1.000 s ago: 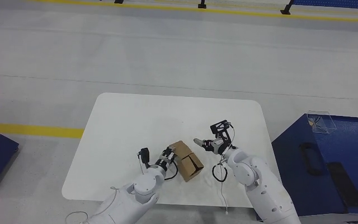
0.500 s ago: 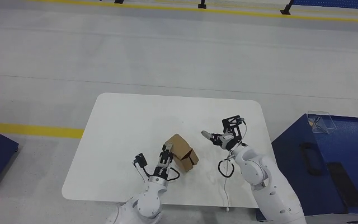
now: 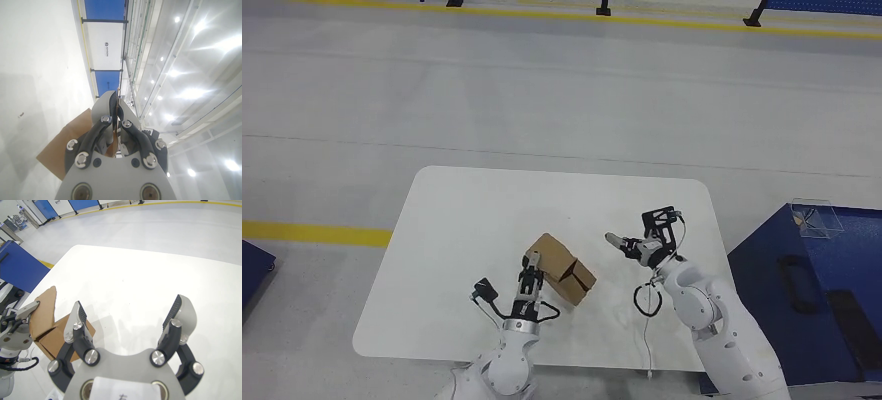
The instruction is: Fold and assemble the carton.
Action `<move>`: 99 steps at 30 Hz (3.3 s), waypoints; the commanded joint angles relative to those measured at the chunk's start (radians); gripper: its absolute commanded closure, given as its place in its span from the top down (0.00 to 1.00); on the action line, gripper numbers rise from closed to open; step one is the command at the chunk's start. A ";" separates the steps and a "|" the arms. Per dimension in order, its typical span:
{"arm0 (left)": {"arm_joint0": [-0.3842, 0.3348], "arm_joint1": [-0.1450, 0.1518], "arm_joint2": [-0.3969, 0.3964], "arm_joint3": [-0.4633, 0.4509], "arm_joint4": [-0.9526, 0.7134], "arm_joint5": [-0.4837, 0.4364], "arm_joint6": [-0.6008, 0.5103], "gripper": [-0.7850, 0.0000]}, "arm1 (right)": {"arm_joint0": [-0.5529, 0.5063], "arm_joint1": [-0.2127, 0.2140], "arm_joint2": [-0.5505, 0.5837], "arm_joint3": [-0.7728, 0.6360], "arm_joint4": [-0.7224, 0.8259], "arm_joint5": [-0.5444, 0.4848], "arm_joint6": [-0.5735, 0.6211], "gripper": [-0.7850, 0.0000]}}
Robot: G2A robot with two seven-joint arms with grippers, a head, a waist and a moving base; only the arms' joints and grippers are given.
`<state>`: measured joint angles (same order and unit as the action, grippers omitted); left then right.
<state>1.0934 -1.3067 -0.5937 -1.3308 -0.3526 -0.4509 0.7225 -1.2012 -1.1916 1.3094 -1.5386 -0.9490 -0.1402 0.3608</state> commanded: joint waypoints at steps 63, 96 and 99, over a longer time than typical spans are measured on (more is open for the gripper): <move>0.038 -0.280 -0.236 0.411 0.175 -0.560 -0.089 1.00 | -0.004 -0.015 0.002 0.029 -0.013 0.051 -0.002 1.00; 0.170 -0.343 -0.282 0.257 0.267 -0.409 -0.216 1.00 | -0.024 -0.015 0.014 0.016 -0.017 0.046 -0.004 1.00; 0.166 -0.353 -0.271 0.264 0.264 -0.409 -0.229 1.00 | -0.024 -0.015 0.014 0.016 -0.017 0.046 -0.004 1.00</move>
<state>1.2608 -1.6564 -0.8678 -1.0700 -0.0891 -0.8616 0.4985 -1.2249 -1.2063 1.3232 -1.5229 -0.9661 -0.0939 0.3568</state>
